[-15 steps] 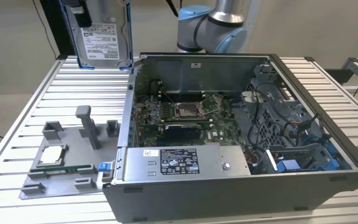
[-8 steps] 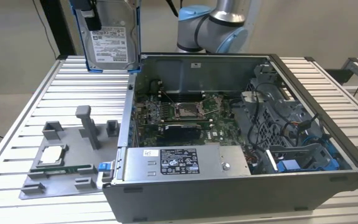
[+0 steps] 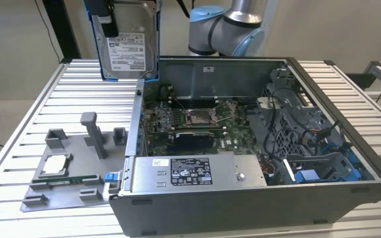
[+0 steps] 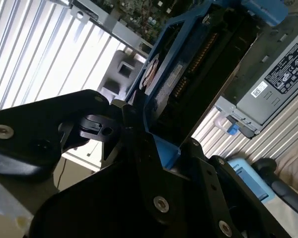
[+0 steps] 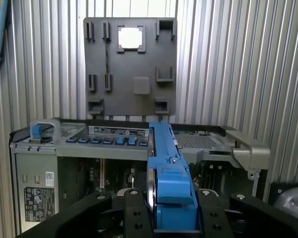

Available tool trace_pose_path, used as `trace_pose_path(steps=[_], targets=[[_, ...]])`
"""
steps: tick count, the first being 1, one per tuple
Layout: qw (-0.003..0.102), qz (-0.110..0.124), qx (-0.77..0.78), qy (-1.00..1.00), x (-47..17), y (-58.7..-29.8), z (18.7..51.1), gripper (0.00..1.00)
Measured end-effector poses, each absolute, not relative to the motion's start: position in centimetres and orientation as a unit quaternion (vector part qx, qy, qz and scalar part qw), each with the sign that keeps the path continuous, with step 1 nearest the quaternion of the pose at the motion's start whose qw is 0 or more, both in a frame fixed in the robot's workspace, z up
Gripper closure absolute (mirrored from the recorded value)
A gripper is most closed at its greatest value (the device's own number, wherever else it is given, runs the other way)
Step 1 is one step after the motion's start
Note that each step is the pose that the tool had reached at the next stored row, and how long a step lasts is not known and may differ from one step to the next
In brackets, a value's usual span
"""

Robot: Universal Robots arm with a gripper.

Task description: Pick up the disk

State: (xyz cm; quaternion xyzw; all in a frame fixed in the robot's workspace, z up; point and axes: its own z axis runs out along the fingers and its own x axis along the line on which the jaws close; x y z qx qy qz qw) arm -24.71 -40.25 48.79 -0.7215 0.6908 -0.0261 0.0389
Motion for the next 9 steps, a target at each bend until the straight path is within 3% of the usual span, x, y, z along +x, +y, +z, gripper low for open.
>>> trace_pose_path(steps=[9], targets=[[0.039,-0.026,-0.722,0.691,-22.5,-41.5,48.4,1.0]])
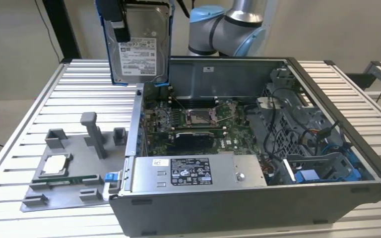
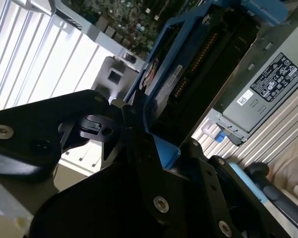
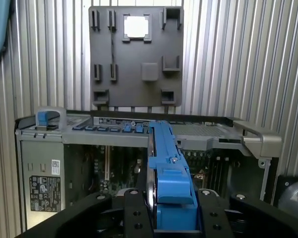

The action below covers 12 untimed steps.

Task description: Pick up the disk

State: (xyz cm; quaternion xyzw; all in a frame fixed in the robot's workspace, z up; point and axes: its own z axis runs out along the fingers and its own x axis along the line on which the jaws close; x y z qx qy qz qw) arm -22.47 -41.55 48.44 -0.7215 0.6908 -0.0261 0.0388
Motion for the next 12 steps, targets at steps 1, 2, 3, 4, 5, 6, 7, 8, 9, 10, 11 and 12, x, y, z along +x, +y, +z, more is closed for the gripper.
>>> trace_pose_path(steps=[1,2,3,4,5,6,7,8,9,10,11,12], targets=[[0.039,-0.026,-0.722,0.691,-22.2,-41.7,48.4,1.0],[0.039,-0.026,-0.722,0.691,-22.0,-41.9,48.4,1.0],[0.039,-0.026,-0.722,0.691,-21.7,-42.0,48.3,1.0],[0.039,-0.026,-0.722,0.691,-21.5,-42.2,48.3,1.0],[0.039,-0.026,-0.722,0.691,-21.3,-42.3,48.3,1.0],[0.039,-0.026,-0.721,0.691,-21.0,-42.5,48.2,1.0],[0.039,-0.026,-0.722,0.691,-20.8,-42.7,48.2,1.0],[0.039,-0.026,-0.722,0.691,-20.6,-42.8,48.1,1.0],[0.039,-0.026,-0.722,0.691,-20.4,-43.0,48.1,1.0],[0.039,-0.026,-0.722,0.691,-20.3,-43.2,48.1,1.0],[0.039,-0.026,-0.722,0.691,-20.1,-43.5,48.0,1.0],[0.039,-0.026,-0.721,0.691,-20.0,-43.7,48.0,1.0]])
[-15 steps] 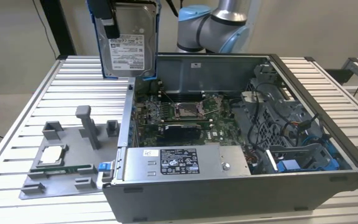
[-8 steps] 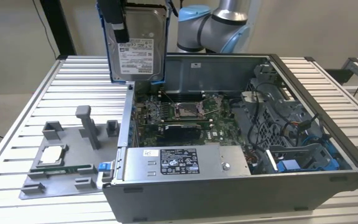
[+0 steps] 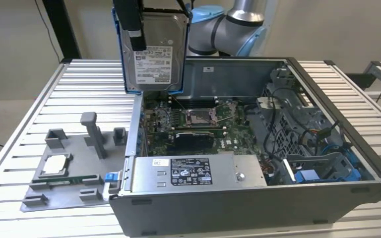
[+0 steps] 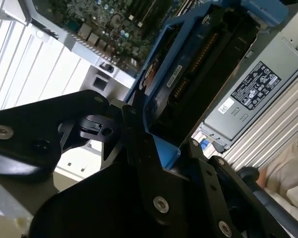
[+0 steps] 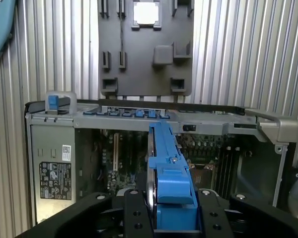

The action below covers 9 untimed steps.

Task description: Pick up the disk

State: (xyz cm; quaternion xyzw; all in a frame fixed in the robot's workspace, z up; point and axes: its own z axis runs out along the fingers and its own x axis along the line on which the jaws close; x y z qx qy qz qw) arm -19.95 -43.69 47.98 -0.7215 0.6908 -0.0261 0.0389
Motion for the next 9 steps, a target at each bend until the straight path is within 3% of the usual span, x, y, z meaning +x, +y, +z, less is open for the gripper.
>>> trace_pose_path(steps=[9], targets=[[0.039,-0.026,-0.722,0.691,-18.2,-45.6,47.7,1.0]])
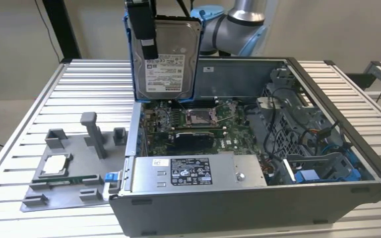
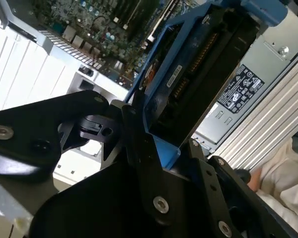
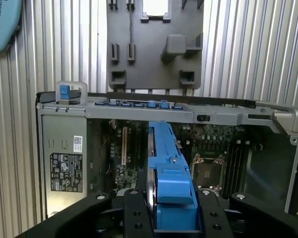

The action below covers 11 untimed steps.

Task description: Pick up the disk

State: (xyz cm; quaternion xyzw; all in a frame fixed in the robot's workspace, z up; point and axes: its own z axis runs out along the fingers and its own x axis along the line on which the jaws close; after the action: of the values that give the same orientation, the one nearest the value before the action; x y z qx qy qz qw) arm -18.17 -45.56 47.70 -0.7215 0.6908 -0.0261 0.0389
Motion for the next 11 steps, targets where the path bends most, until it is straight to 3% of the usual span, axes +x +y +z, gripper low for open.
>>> trace_pose_path(steps=[11], targets=[[0.039,-0.026,-0.722,0.691,-15.7,-47.6,47.4,1.0]])
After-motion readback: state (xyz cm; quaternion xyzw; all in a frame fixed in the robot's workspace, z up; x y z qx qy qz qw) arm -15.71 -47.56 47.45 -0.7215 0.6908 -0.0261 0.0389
